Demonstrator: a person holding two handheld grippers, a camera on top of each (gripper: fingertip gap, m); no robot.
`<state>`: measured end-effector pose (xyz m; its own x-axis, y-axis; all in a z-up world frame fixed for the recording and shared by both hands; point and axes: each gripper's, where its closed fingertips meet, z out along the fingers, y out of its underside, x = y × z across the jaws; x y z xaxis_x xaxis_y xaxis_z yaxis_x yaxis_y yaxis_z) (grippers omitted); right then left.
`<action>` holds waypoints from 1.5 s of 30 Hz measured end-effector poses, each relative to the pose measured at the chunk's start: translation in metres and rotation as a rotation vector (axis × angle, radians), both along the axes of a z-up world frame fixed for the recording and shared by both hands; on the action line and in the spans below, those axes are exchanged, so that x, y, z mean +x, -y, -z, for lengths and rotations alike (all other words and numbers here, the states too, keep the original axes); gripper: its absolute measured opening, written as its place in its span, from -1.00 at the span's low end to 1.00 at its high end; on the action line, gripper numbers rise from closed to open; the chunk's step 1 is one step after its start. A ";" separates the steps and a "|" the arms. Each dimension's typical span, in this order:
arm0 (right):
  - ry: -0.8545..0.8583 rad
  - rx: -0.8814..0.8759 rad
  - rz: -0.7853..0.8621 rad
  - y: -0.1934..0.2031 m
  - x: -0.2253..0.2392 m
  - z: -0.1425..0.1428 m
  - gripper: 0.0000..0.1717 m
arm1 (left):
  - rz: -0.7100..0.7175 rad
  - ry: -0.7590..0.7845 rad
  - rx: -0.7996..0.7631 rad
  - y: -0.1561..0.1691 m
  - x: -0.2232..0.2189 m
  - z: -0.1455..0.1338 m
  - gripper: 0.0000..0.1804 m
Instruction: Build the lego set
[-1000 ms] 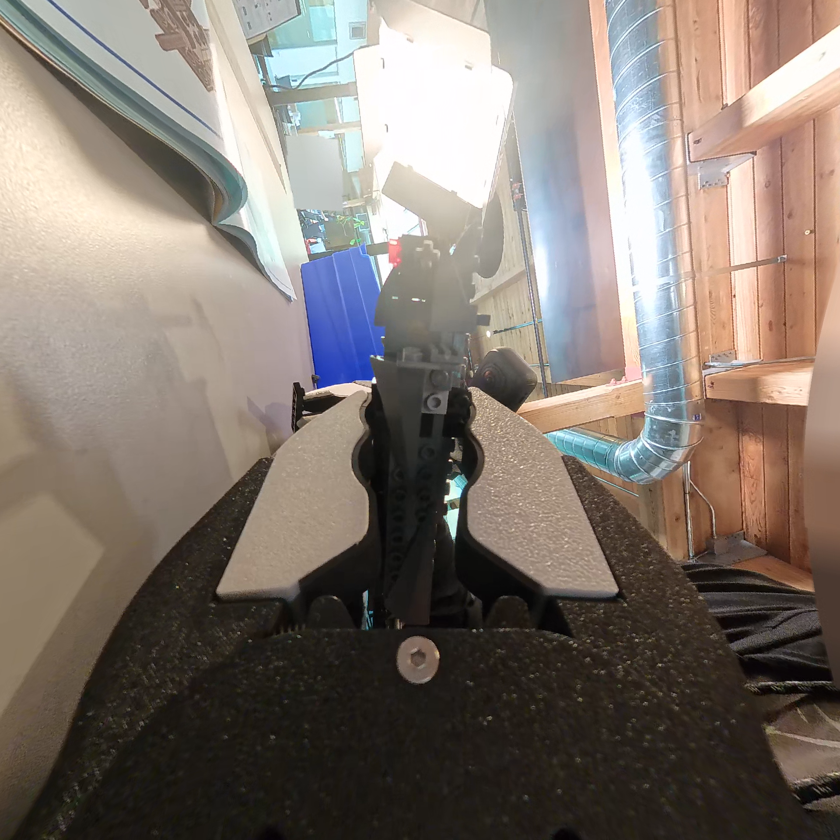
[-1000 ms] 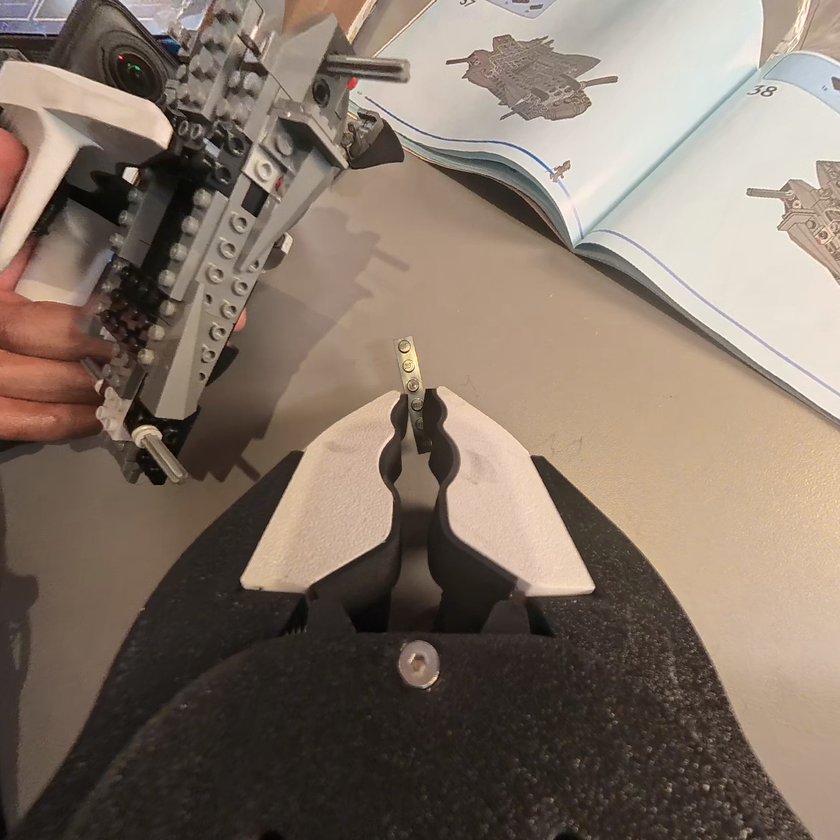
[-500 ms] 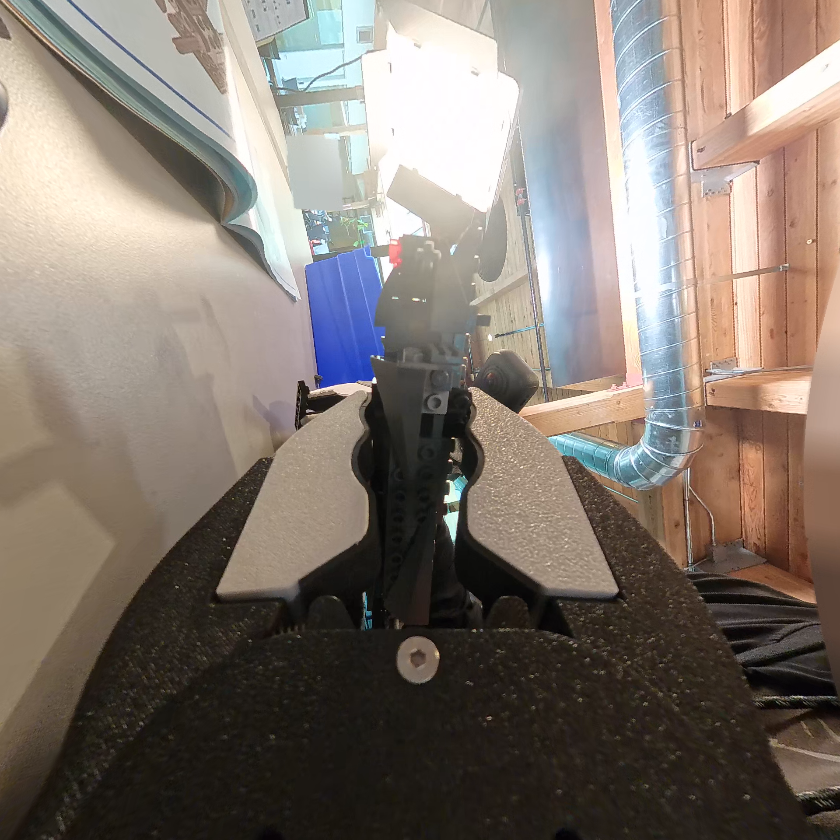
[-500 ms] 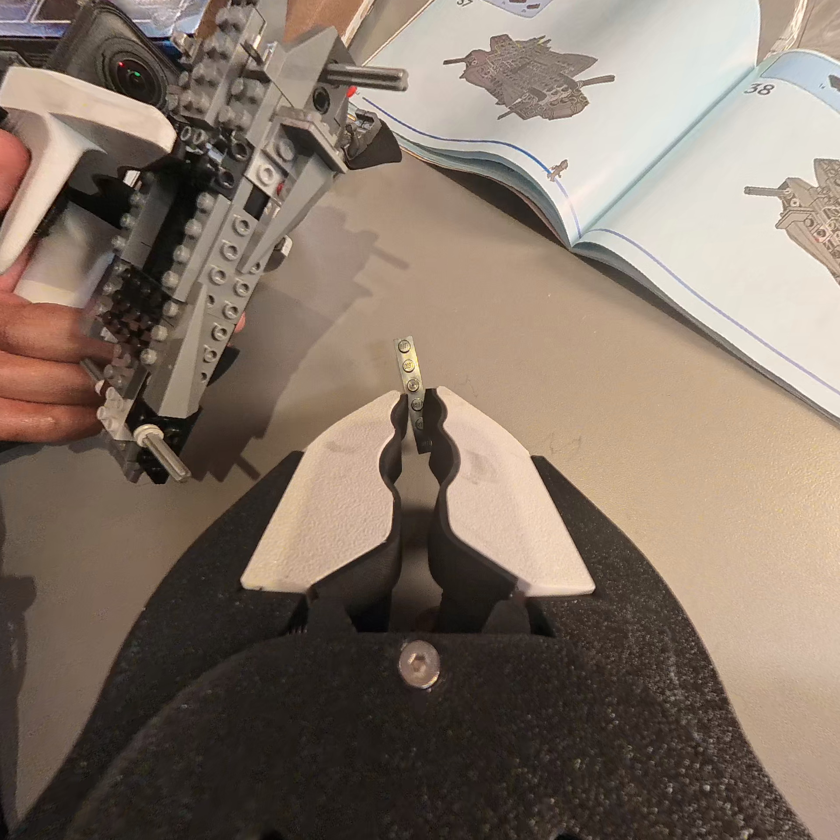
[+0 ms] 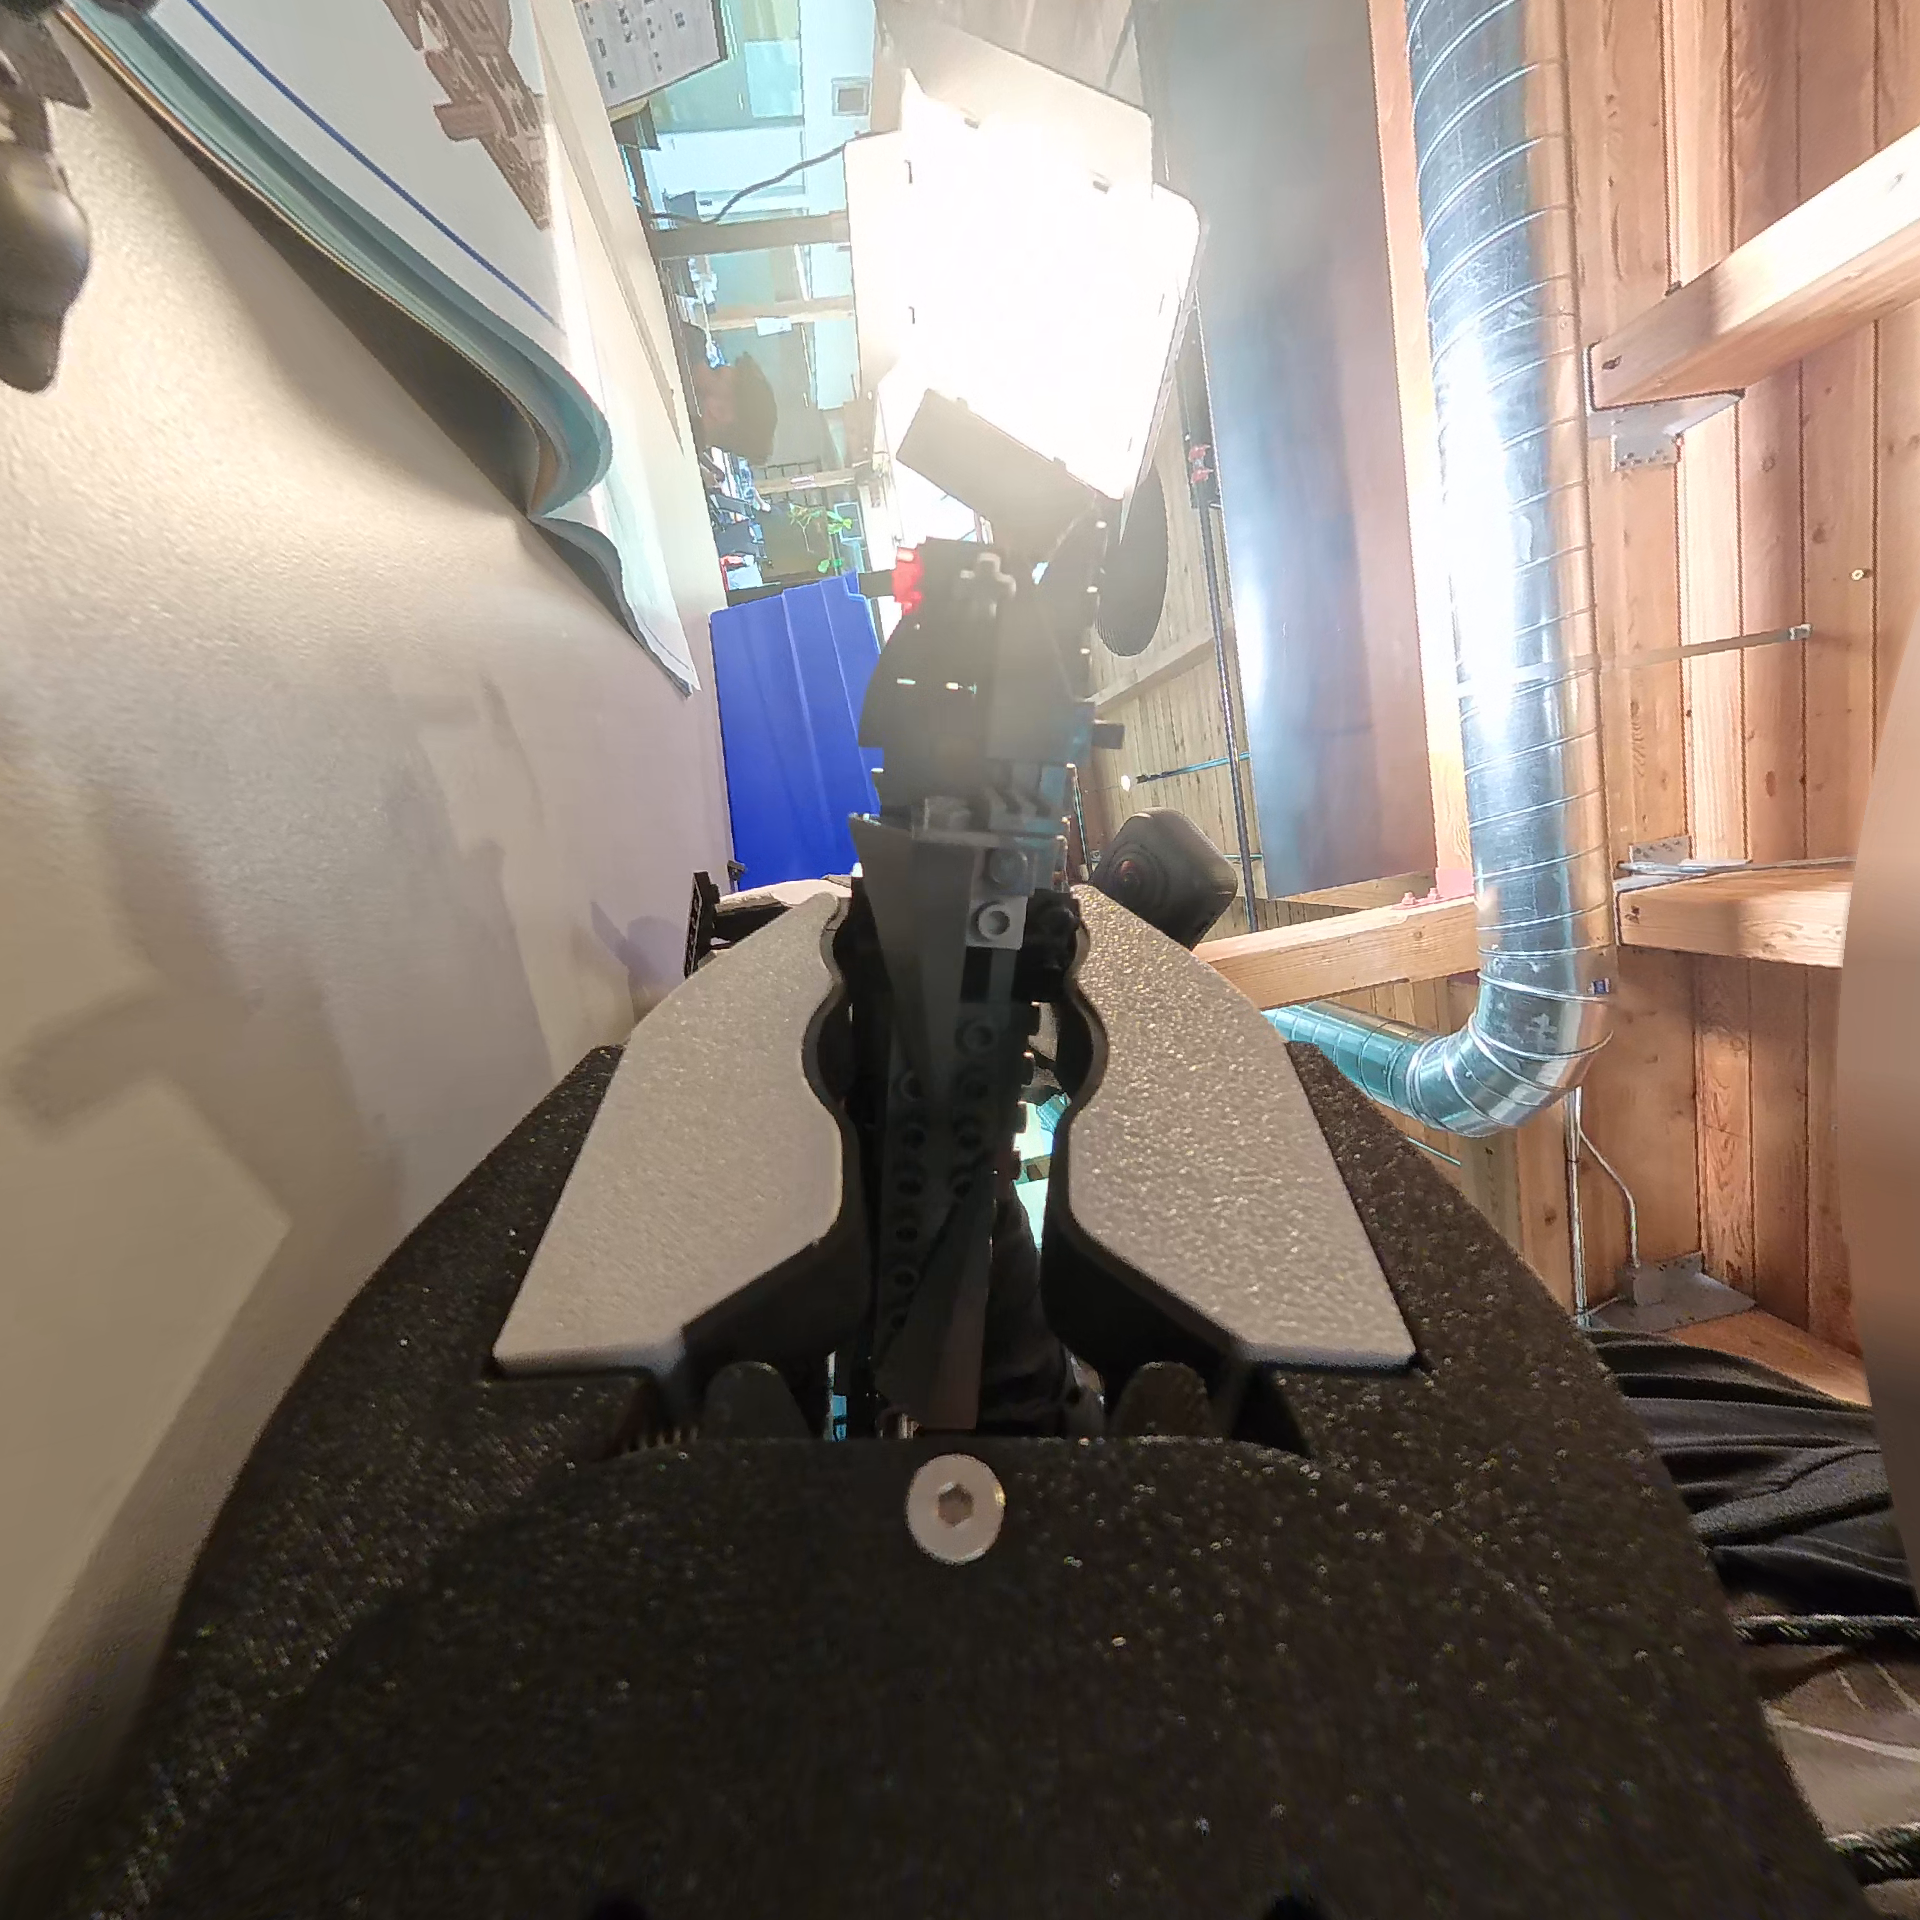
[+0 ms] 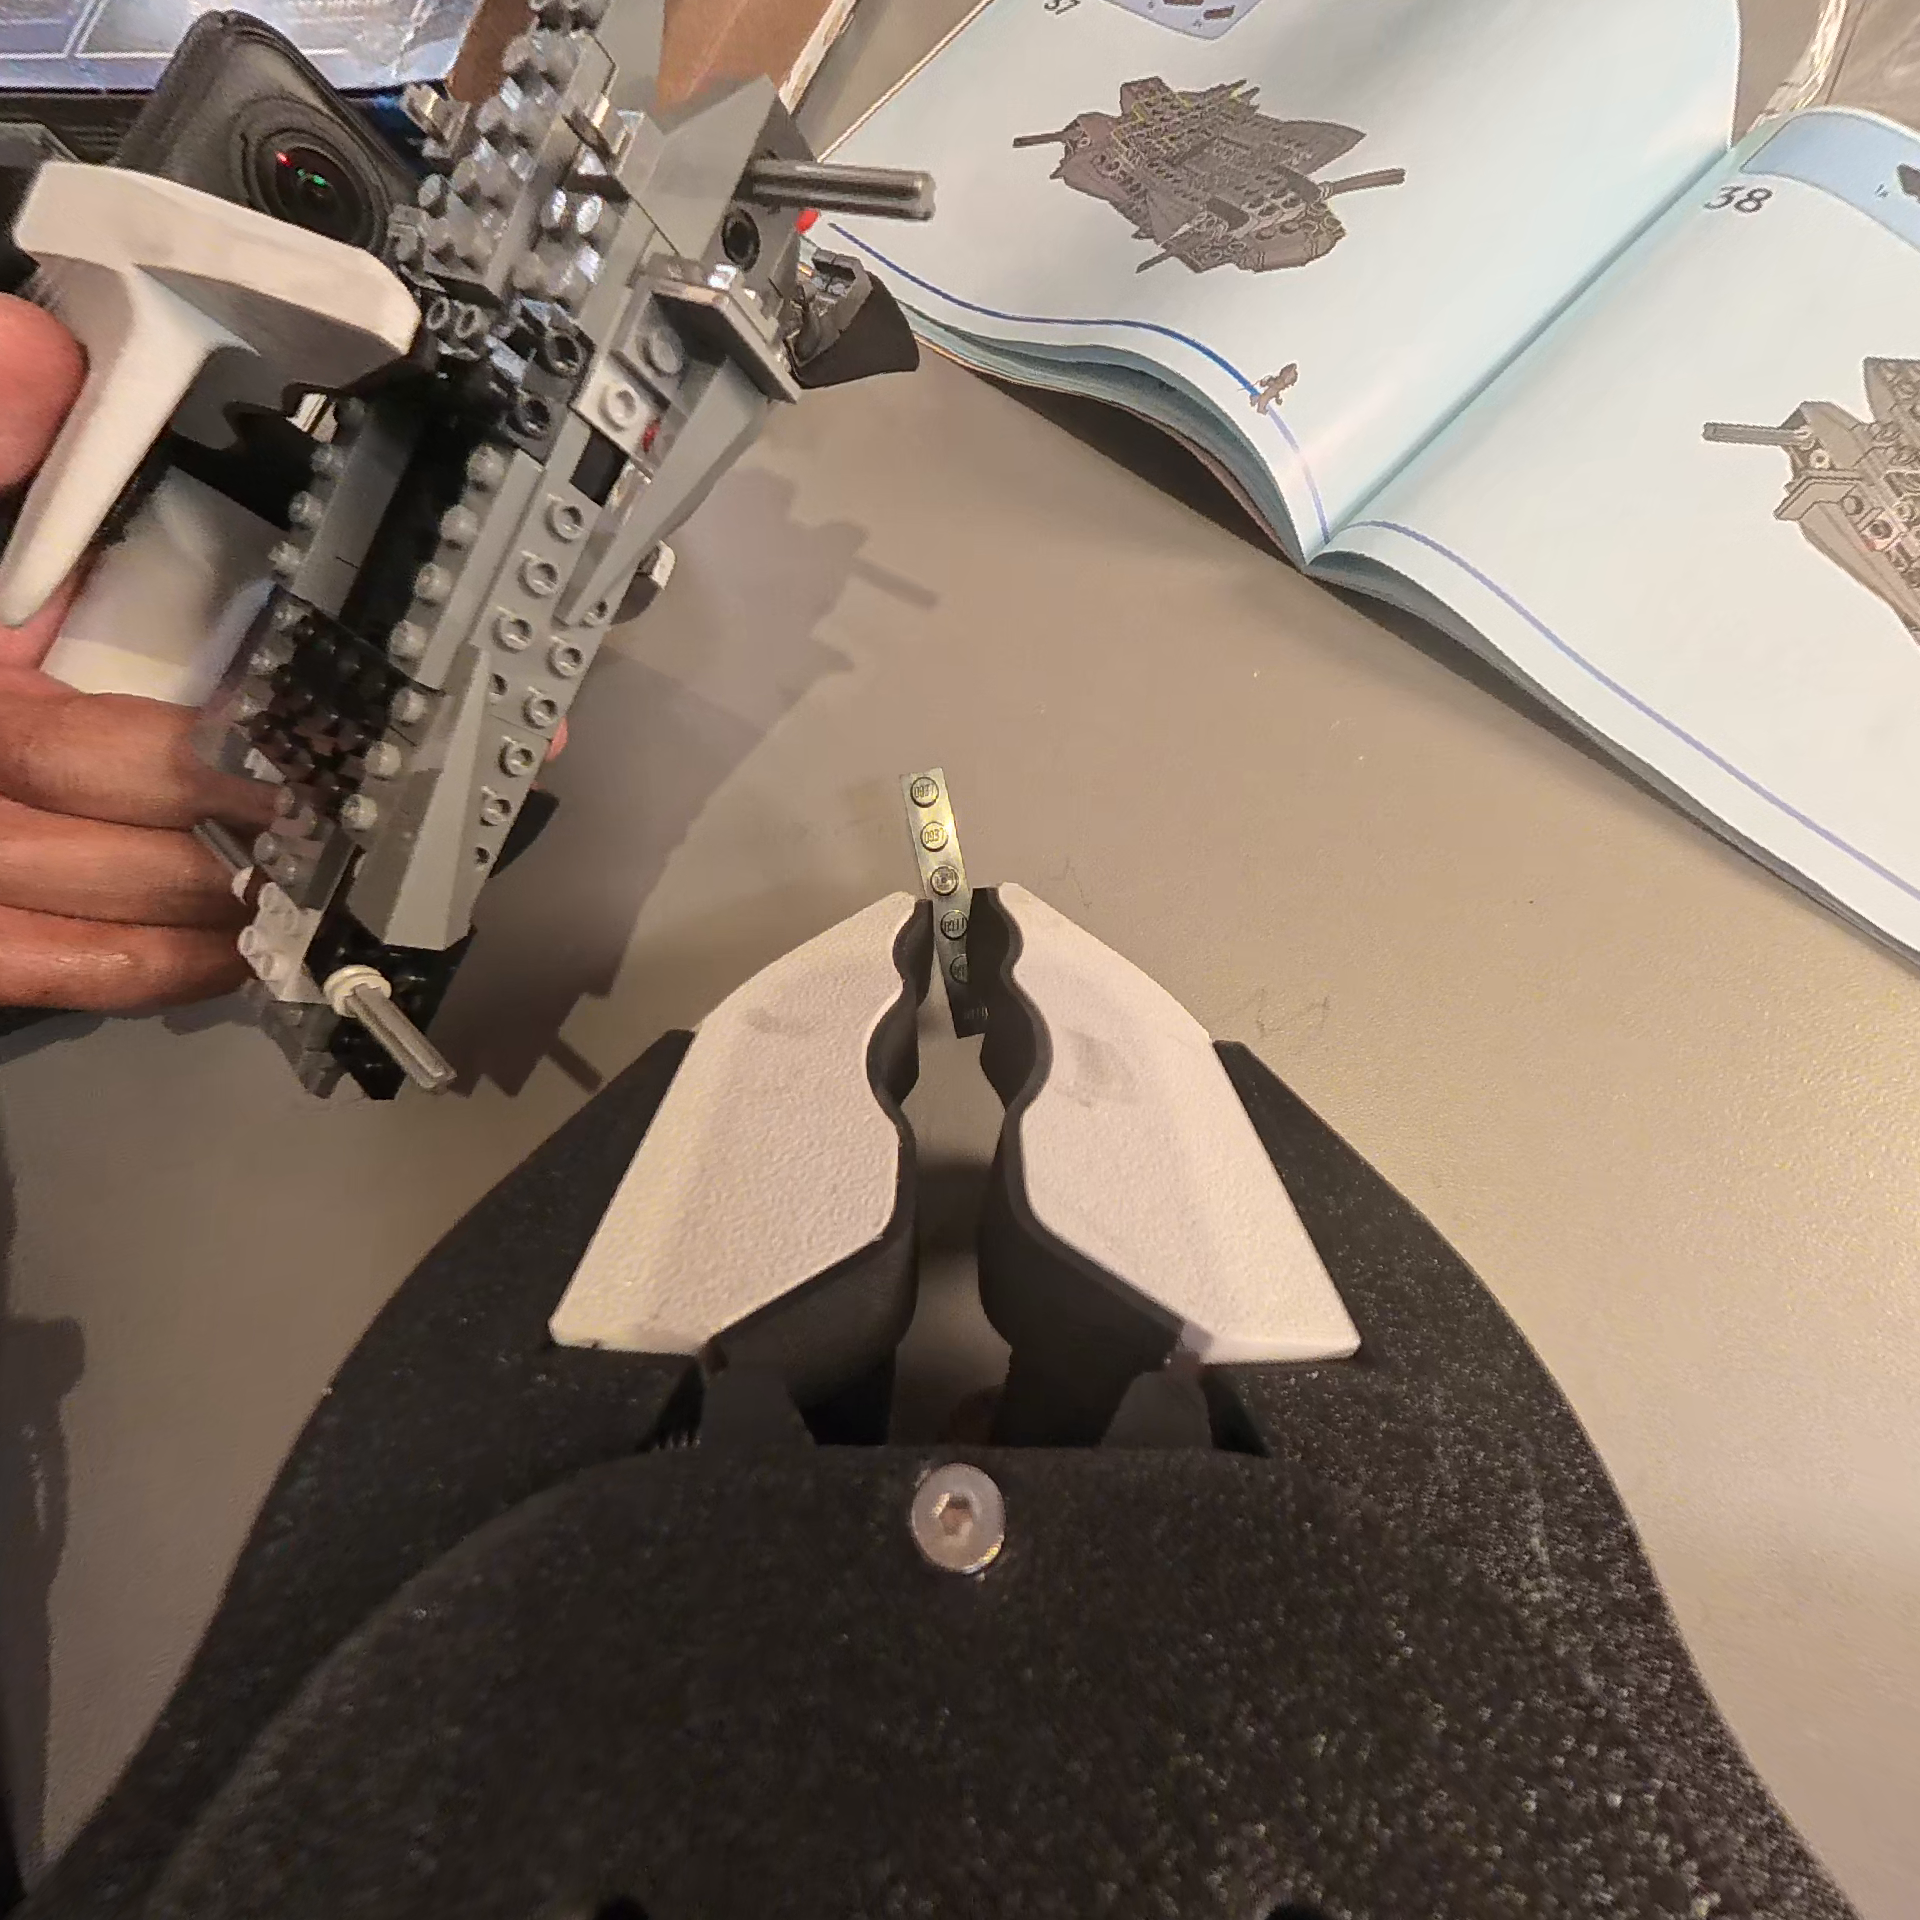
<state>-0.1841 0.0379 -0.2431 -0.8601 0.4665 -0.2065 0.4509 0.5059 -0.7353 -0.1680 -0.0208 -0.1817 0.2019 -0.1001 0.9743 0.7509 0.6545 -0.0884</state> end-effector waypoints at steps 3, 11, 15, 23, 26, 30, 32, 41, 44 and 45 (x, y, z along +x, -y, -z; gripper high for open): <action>-0.002 0.002 0.000 0.000 0.000 0.000 -0.92 | -0.002 0.010 -0.001 0.000 -0.001 0.001 -0.58; -0.044 0.026 -0.016 0.002 0.003 0.000 -0.92 | 0.006 0.023 0.009 0.000 0.000 0.002 -0.53; -0.076 0.001 -0.020 0.004 0.007 -0.008 -0.92 | 0.030 0.052 0.079 0.003 0.000 0.001 -0.53; -0.235 -0.048 -0.075 0.022 0.026 -0.064 -0.92 | 0.062 0.069 0.143 0.002 0.001 -0.004 -0.43; -0.315 -0.007 -0.099 0.028 0.032 -0.072 -0.92 | 0.081 0.082 0.183 0.000 0.003 -0.007 -0.44; -0.442 0.076 -0.126 0.036 0.034 -0.083 -0.92 | 0.101 0.099 0.241 -0.003 0.005 -0.011 -0.43; -0.491 0.122 -0.143 0.039 0.034 -0.085 -0.92 | 0.109 0.104 0.267 -0.003 0.006 -0.013 -0.40; -0.624 0.292 -0.213 0.050 0.034 -0.077 -0.92 | 0.135 0.113 0.307 -0.011 0.013 -0.017 -0.33; -0.647 0.320 -0.230 0.051 0.033 -0.076 -0.92 | 0.137 0.118 0.298 -0.012 0.015 -0.015 -0.33; -0.650 0.323 -0.235 0.051 0.033 -0.076 -0.92 | 0.137 0.119 0.298 -0.012 0.015 -0.015 -0.33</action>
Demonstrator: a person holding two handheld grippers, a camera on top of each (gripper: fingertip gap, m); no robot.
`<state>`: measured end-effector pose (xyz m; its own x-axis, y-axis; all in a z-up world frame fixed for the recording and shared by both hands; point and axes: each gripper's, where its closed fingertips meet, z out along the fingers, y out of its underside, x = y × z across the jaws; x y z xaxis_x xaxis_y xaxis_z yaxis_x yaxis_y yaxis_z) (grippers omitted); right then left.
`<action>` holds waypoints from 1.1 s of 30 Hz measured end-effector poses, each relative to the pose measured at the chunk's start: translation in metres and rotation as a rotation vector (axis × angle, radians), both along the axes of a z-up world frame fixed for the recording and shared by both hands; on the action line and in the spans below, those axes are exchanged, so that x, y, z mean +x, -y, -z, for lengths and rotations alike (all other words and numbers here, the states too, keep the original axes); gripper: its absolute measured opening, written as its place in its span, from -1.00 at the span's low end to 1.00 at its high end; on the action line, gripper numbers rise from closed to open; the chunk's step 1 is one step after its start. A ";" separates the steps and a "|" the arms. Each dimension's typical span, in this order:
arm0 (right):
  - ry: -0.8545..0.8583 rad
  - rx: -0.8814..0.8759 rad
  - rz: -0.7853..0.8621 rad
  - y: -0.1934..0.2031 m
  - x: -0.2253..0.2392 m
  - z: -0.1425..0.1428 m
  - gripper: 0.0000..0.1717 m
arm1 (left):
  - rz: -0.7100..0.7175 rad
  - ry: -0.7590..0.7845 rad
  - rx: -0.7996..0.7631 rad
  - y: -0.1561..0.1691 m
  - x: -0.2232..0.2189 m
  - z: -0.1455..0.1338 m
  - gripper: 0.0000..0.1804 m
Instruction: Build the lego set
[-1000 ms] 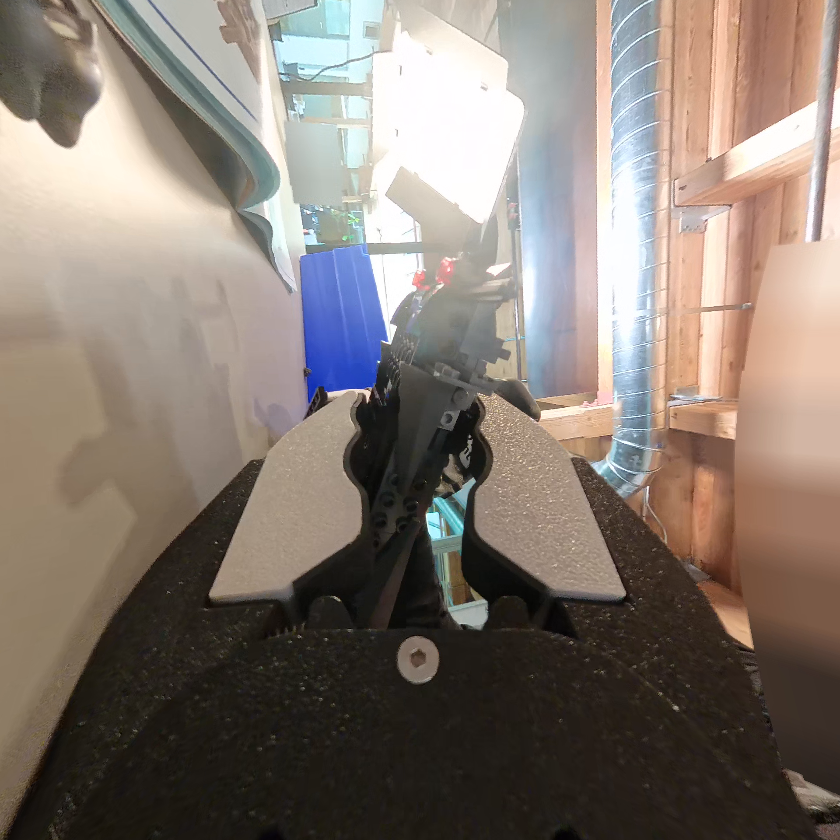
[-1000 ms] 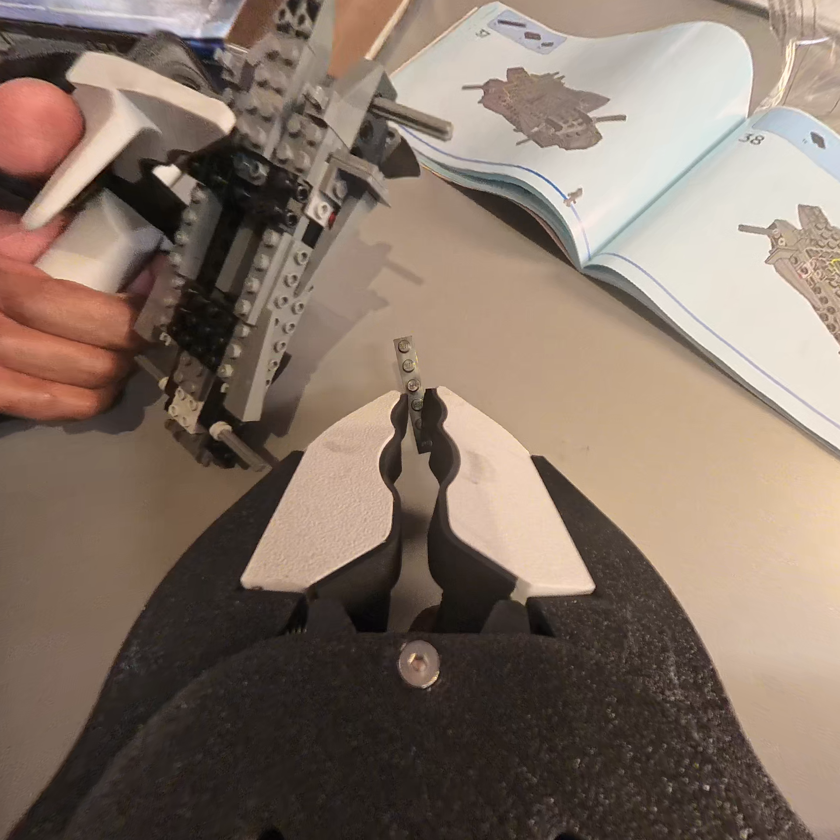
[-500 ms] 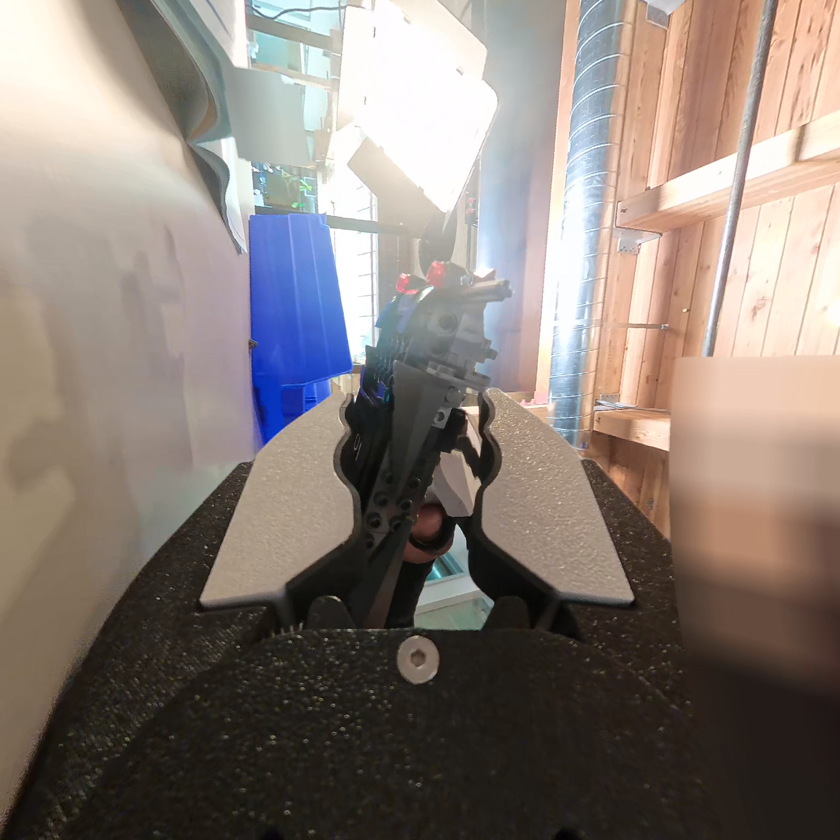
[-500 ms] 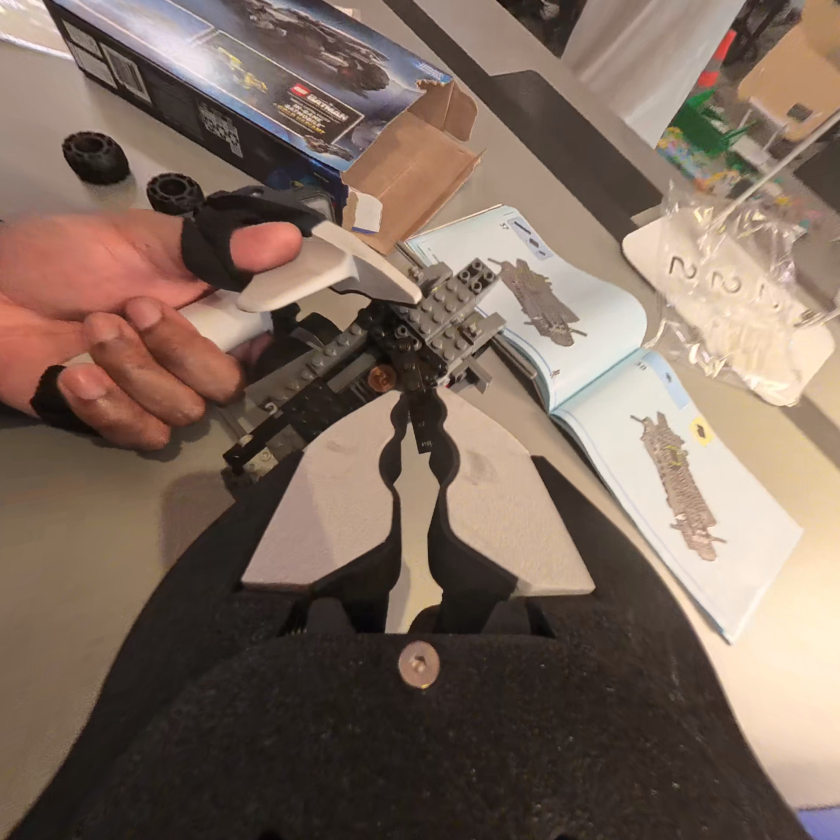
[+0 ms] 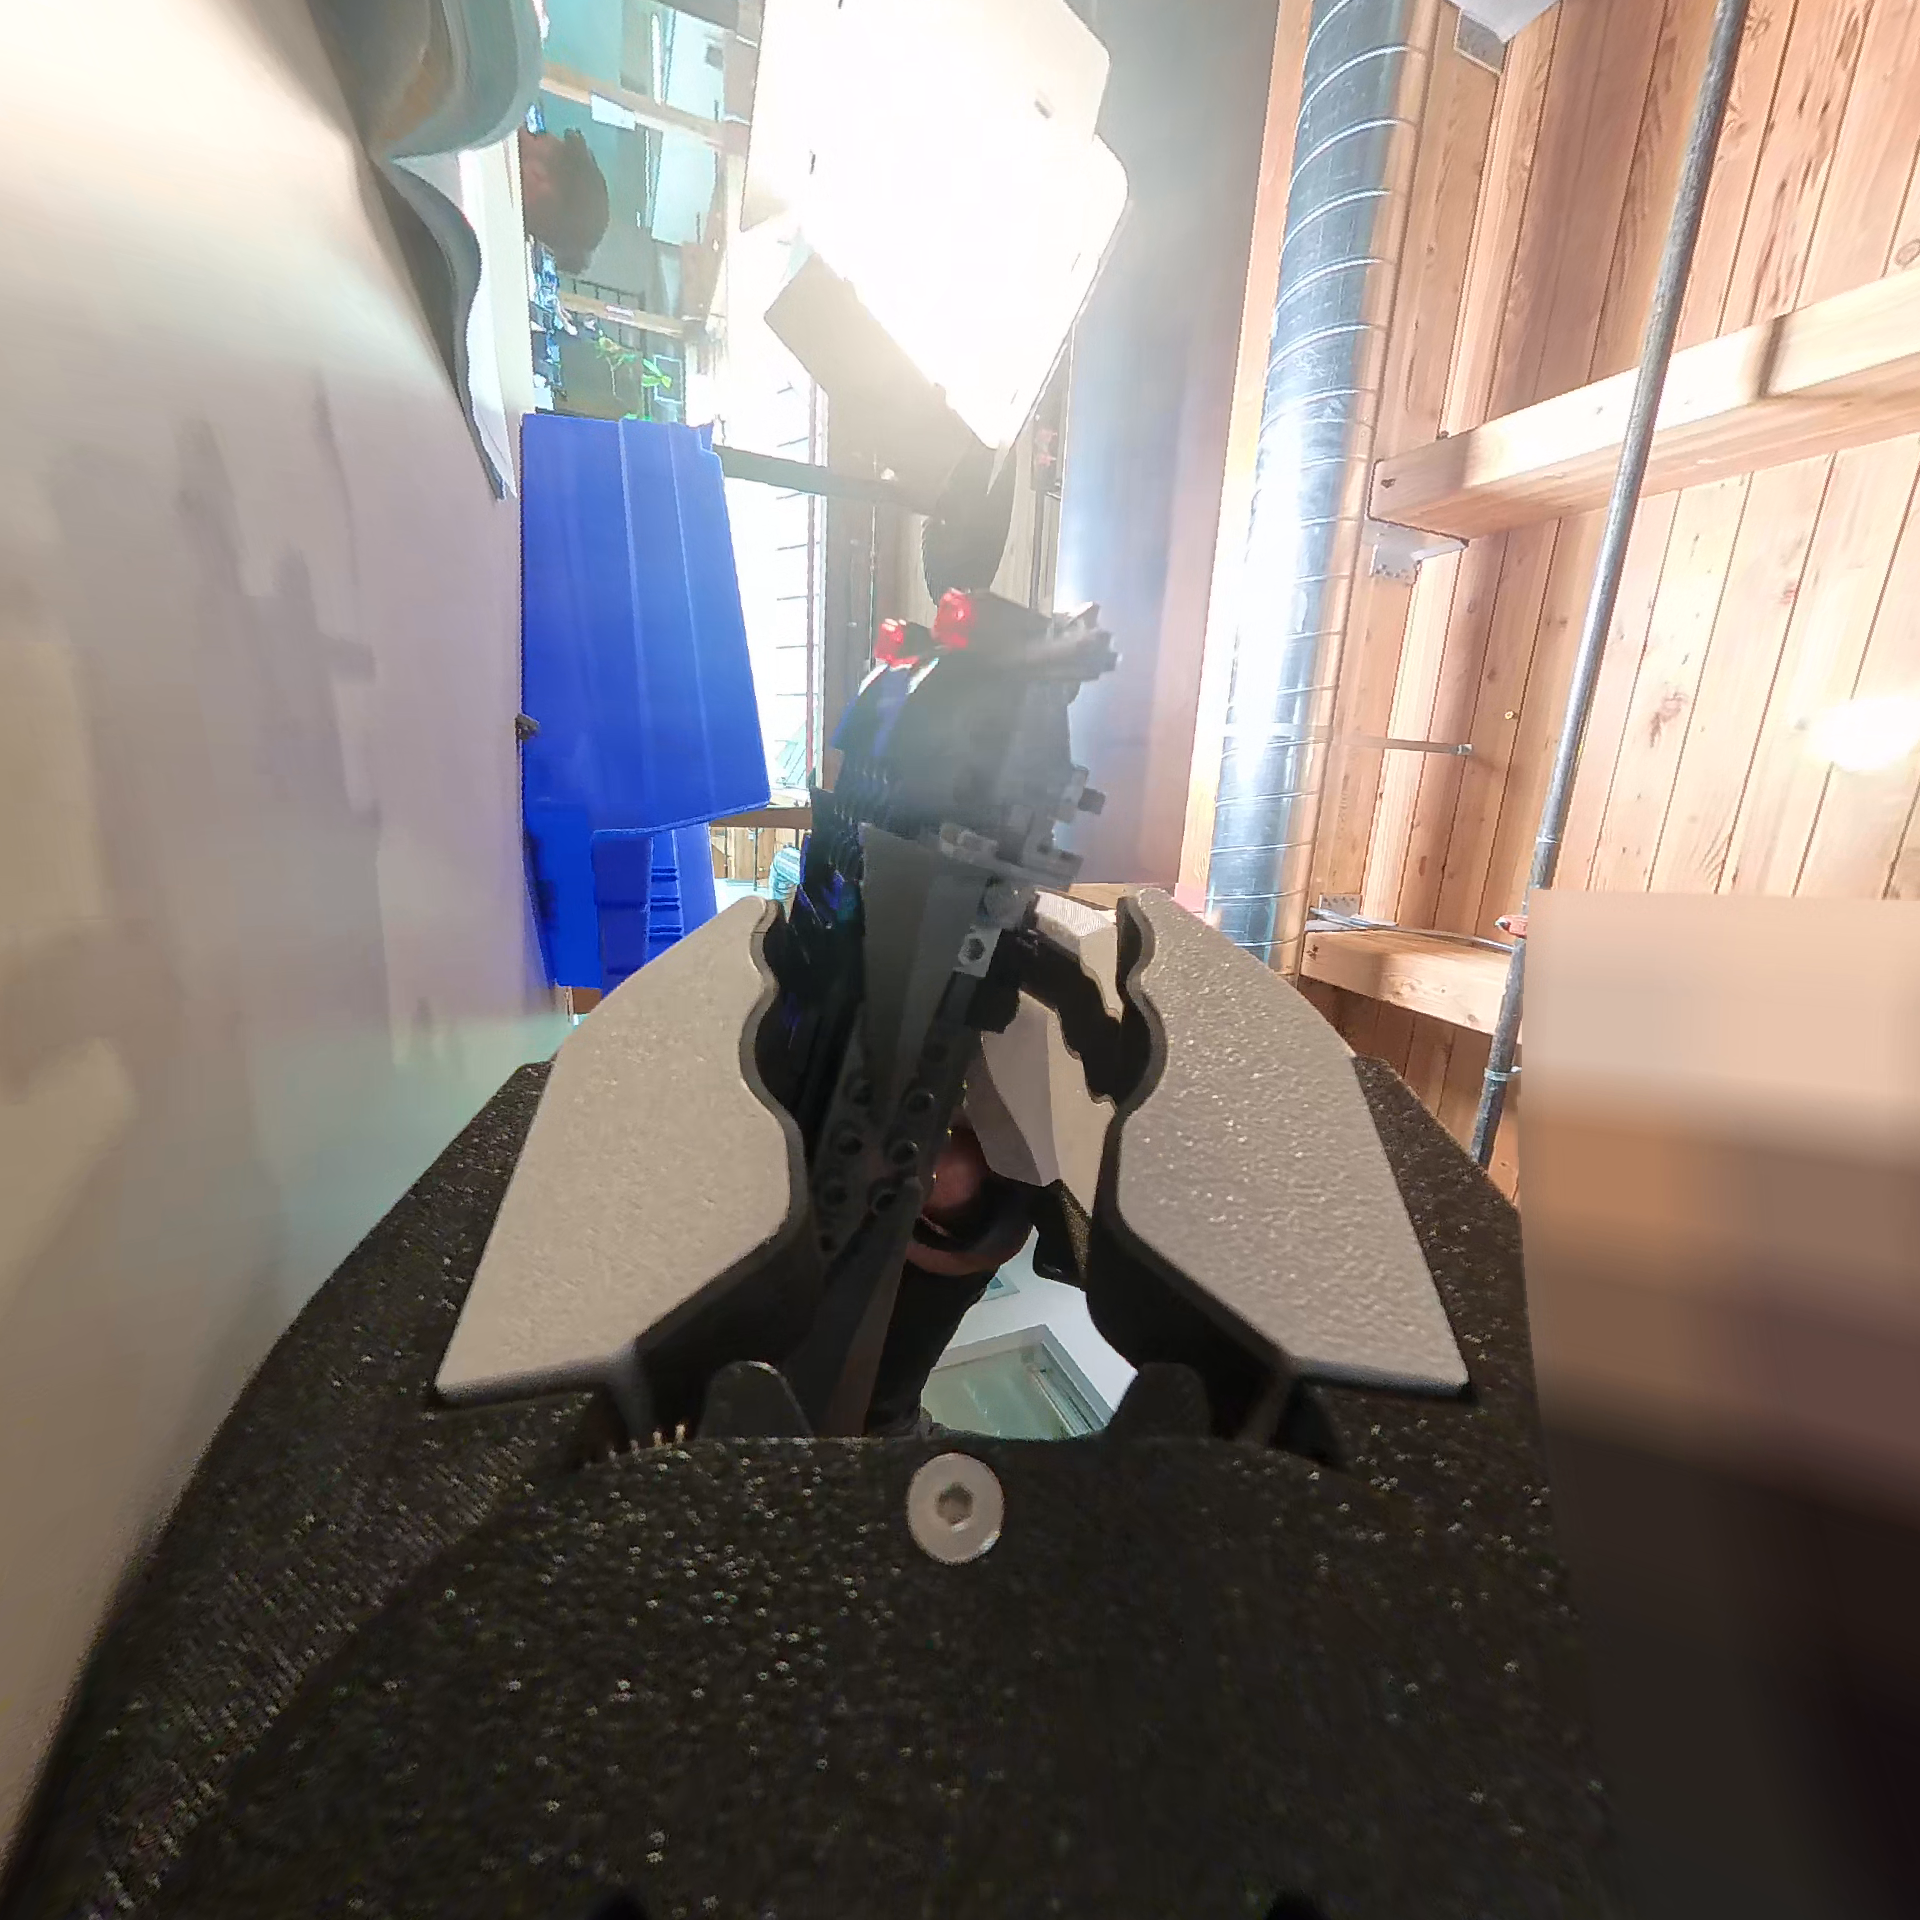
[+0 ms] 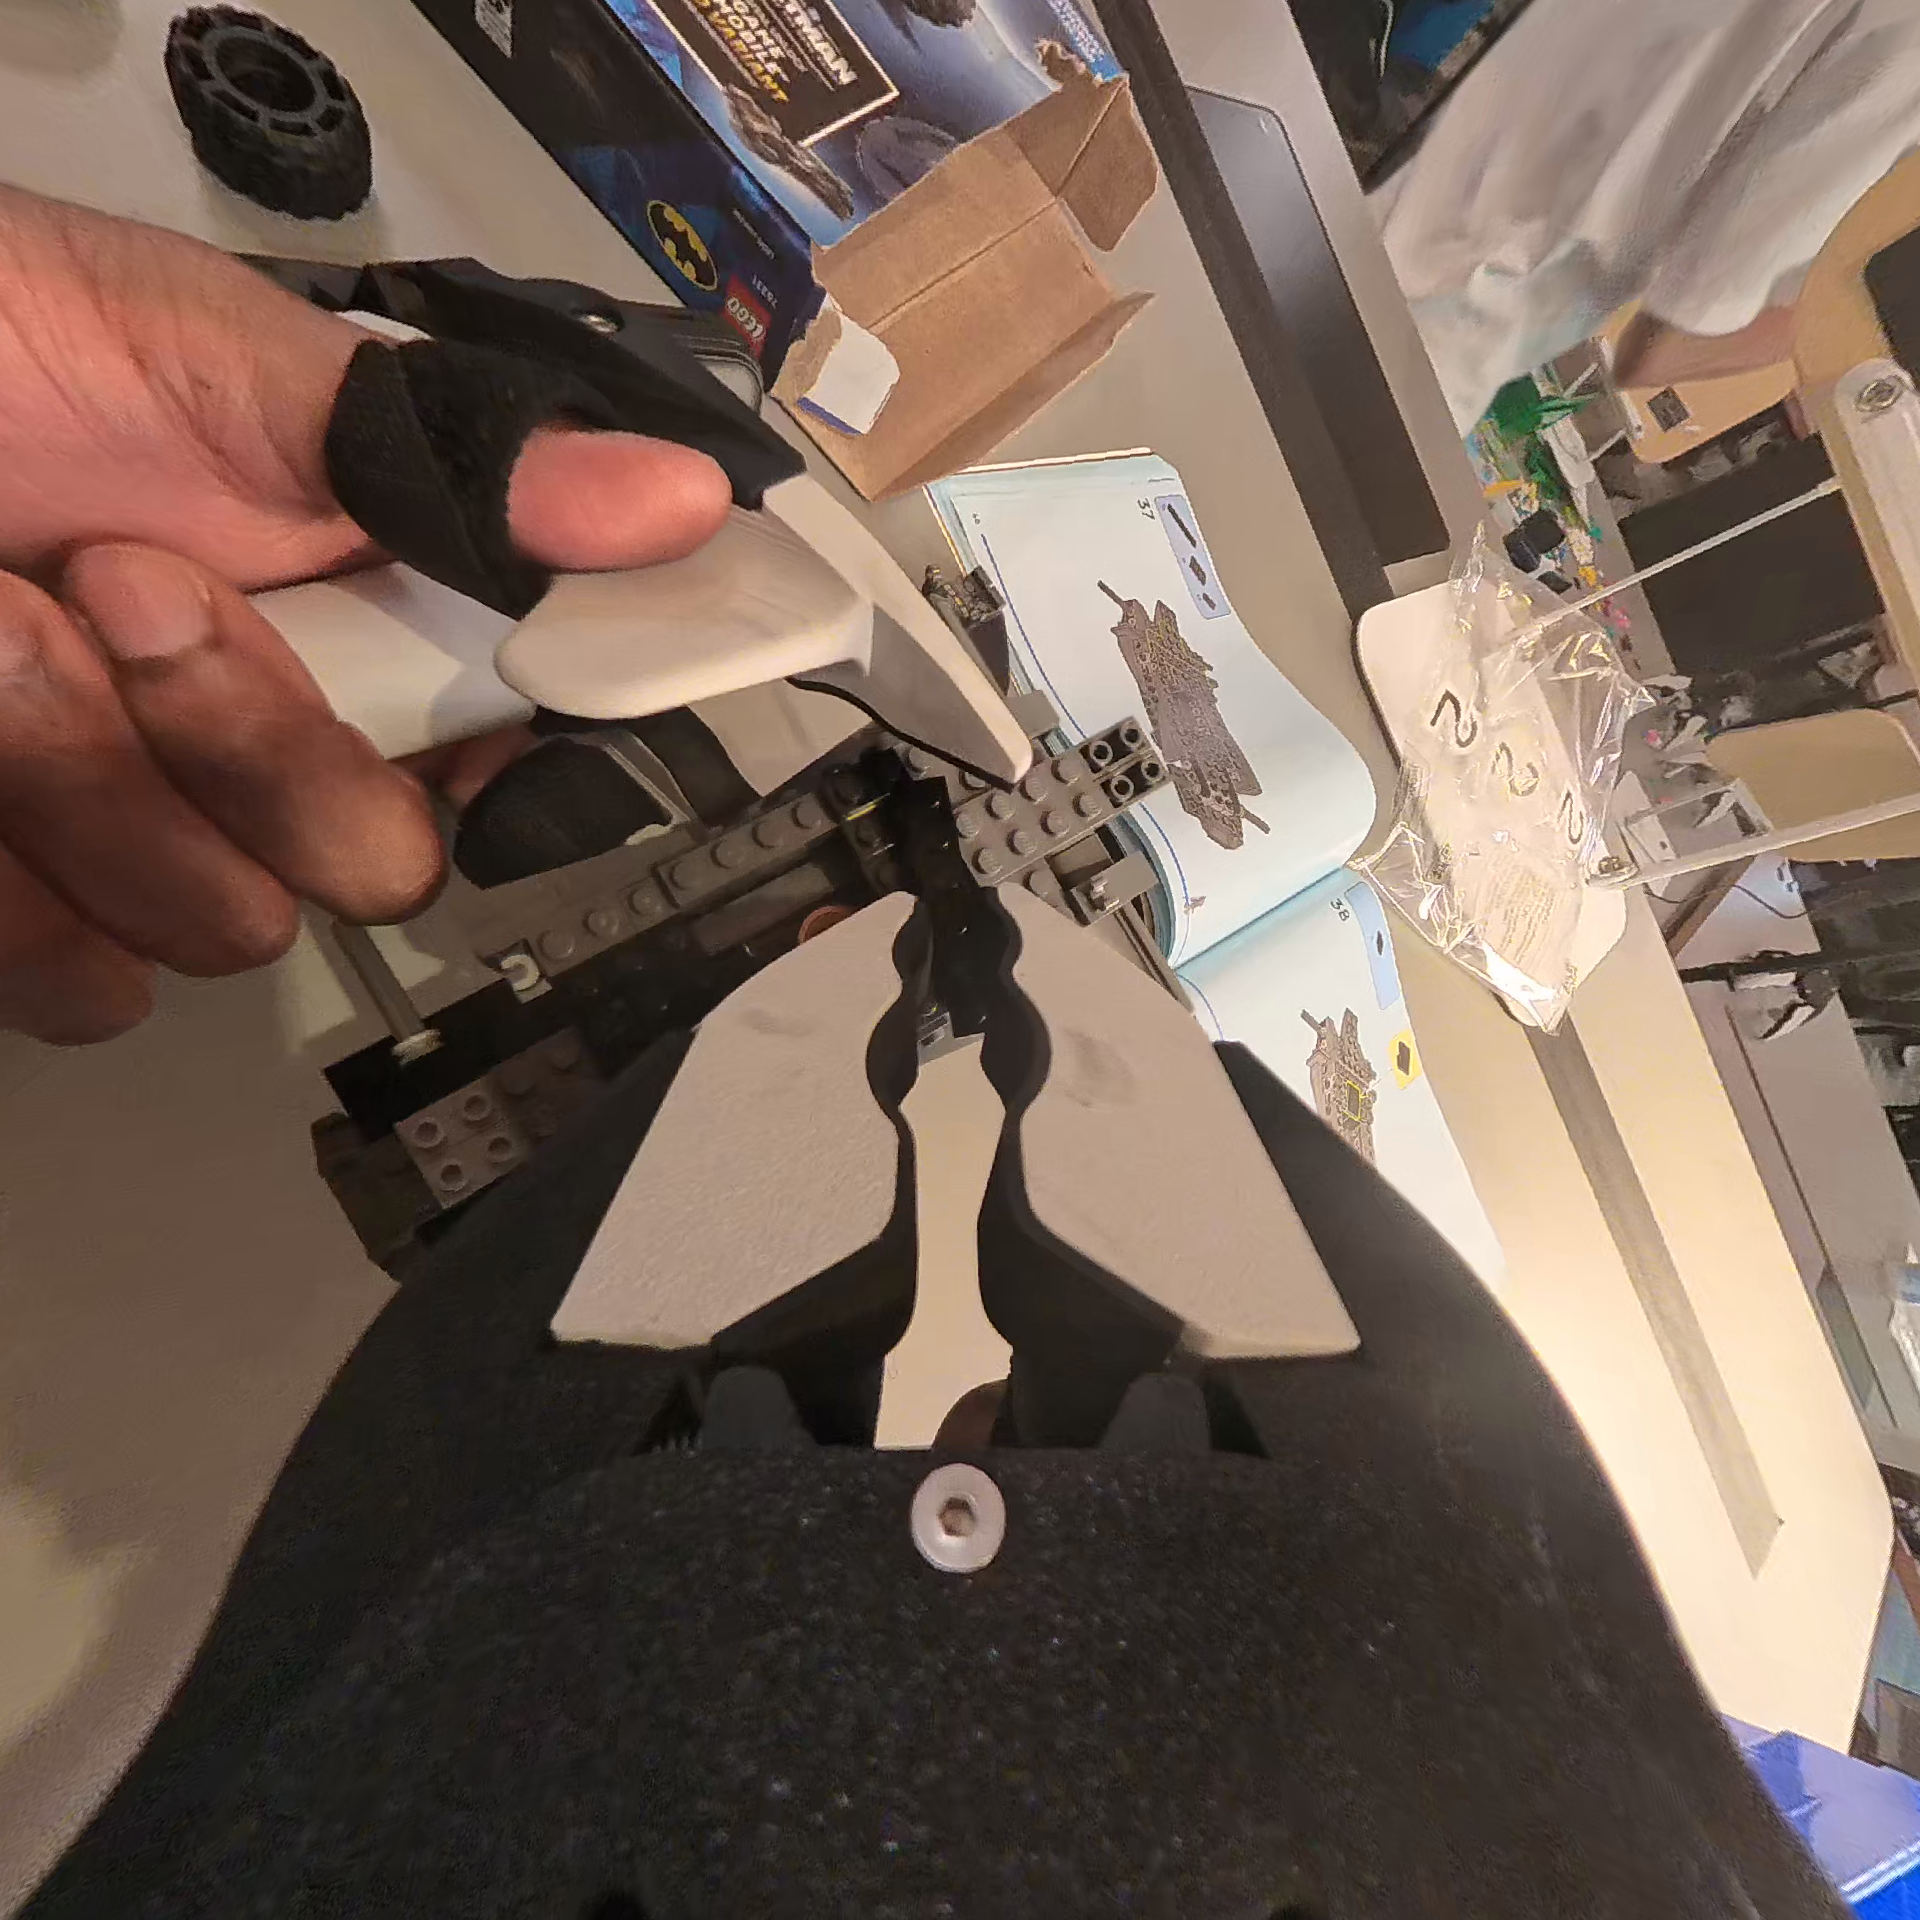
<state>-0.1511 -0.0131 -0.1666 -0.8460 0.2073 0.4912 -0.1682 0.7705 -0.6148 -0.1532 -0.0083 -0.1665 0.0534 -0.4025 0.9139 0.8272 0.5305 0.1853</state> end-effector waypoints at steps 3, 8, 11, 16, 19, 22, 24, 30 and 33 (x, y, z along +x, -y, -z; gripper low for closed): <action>-0.004 0.006 -0.009 0.000 0.000 0.000 -0.92 | -0.001 0.003 0.003 0.000 0.000 0.000 -0.33; 0.023 -0.015 -0.031 0.001 0.002 -0.002 -0.92 | -0.001 0.005 0.011 0.001 0.000 -0.002 -0.34; 0.043 -0.059 -0.033 -0.001 0.002 -0.006 -0.92 | -0.002 0.009 0.012 0.001 -0.001 -0.002 -0.37; 0.109 -0.181 -0.034 -0.014 0.003 -0.015 -0.92 | 0.002 0.023 -0.005 0.000 -0.003 0.001 -0.43; 0.110 -0.243 0.004 -0.033 -0.006 -0.017 -0.92 | 0.007 0.032 -0.009 -0.001 -0.005 0.002 -0.46; 0.118 -0.303 0.065 -0.057 -0.021 -0.008 -0.92 | 0.013 0.033 -0.008 -0.003 -0.010 0.002 -0.46; 0.159 -0.322 0.115 -0.073 -0.029 0.006 -0.92 | 0.019 0.030 -0.020 -0.005 -0.012 0.003 -0.46; 0.245 -0.252 0.176 -0.094 -0.034 0.050 -0.92 | -0.021 -0.027 -0.091 -0.005 -0.018 0.006 -0.46; 0.281 -0.241 0.172 -0.091 -0.033 0.063 -0.92 | -0.036 -0.054 -0.149 -0.005 -0.019 0.009 -0.46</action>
